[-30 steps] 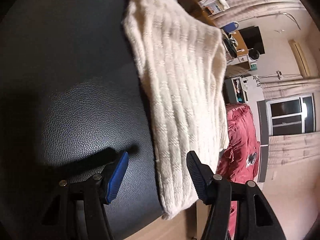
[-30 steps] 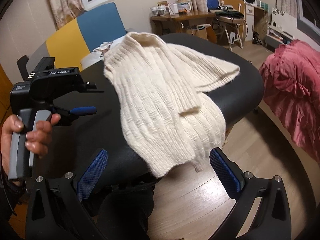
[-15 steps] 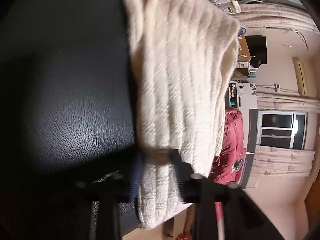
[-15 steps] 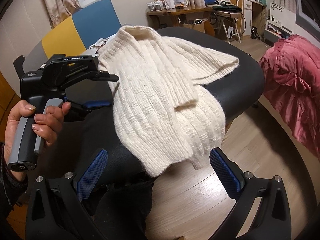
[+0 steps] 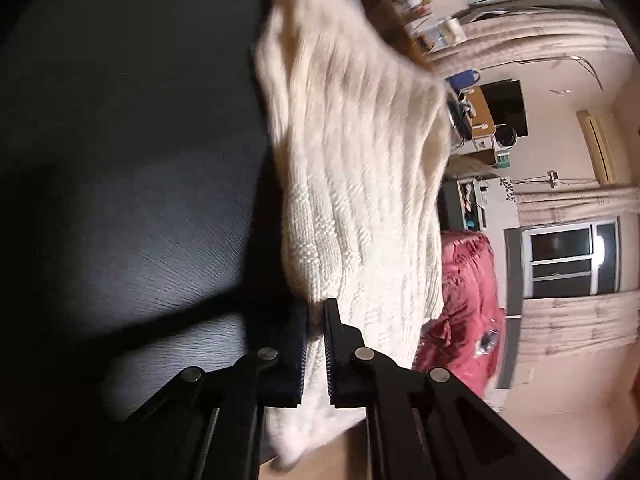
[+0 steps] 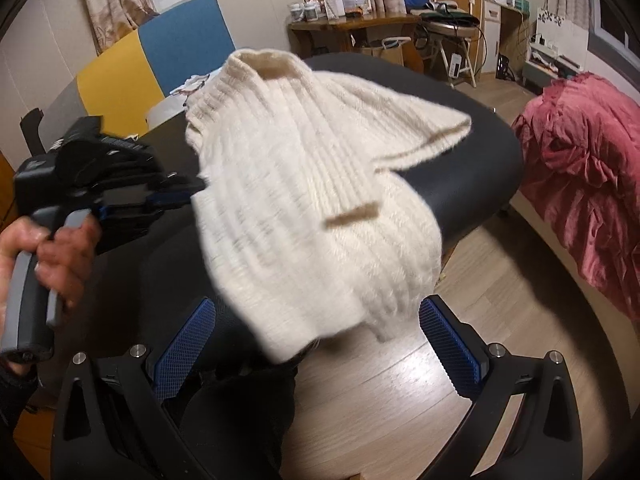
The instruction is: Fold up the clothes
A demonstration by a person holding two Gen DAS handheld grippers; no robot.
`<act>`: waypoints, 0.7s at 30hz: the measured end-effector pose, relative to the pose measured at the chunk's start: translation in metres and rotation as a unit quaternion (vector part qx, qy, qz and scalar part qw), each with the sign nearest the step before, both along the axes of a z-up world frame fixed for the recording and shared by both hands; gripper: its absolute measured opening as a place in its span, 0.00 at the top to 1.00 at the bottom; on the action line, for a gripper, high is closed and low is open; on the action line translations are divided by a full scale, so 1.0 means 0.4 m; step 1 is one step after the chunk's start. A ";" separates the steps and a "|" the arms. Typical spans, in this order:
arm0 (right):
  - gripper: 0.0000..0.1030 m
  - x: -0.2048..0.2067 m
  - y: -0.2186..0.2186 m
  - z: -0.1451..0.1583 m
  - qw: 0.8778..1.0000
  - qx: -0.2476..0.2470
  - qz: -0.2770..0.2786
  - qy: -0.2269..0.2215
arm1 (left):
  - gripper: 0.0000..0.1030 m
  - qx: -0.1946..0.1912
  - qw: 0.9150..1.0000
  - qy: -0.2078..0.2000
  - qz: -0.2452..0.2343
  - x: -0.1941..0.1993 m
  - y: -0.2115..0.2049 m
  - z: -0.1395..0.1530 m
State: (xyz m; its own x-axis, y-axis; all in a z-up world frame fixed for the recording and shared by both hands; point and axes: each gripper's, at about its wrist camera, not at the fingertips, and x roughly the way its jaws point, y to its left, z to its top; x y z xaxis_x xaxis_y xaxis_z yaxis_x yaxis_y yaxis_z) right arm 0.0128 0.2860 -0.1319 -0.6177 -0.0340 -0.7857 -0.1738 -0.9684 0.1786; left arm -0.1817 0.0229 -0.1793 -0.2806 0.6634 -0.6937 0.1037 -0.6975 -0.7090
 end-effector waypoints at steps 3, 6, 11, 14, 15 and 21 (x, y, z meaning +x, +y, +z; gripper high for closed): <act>0.00 -0.058 0.022 0.053 0.999 0.001 0.009 0.042 | 0.94 -0.023 0.998 0.046 -0.024 0.027 -0.057 0.074; 0.00 -0.161 0.000 0.077 0.997 0.021 0.057 0.049 | 0.94 -0.068 0.993 0.092 -0.026 0.047 -0.141 0.143; 0.00 -0.319 -0.057 0.043 0.991 0.054 0.119 0.010 | 0.94 -0.131 0.987 0.096 -0.014 0.062 -0.234 0.161; 0.00 -0.373 -0.077 -0.024 0.990 0.074 0.115 -0.037 | 0.94 -0.184 0.978 0.093 -0.021 0.064 -0.264 0.148; 0.00 -0.392 -0.084 -0.047 0.989 0.081 0.113 -0.052 | 0.94 -0.205 0.974 0.092 -0.026 0.063 -0.266 0.136; 0.00 -0.441 -0.127 -0.134 0.979 0.141 0.112 -0.092 | 0.93 -0.237 0.968 0.067 -0.037 0.097 -0.347 0.096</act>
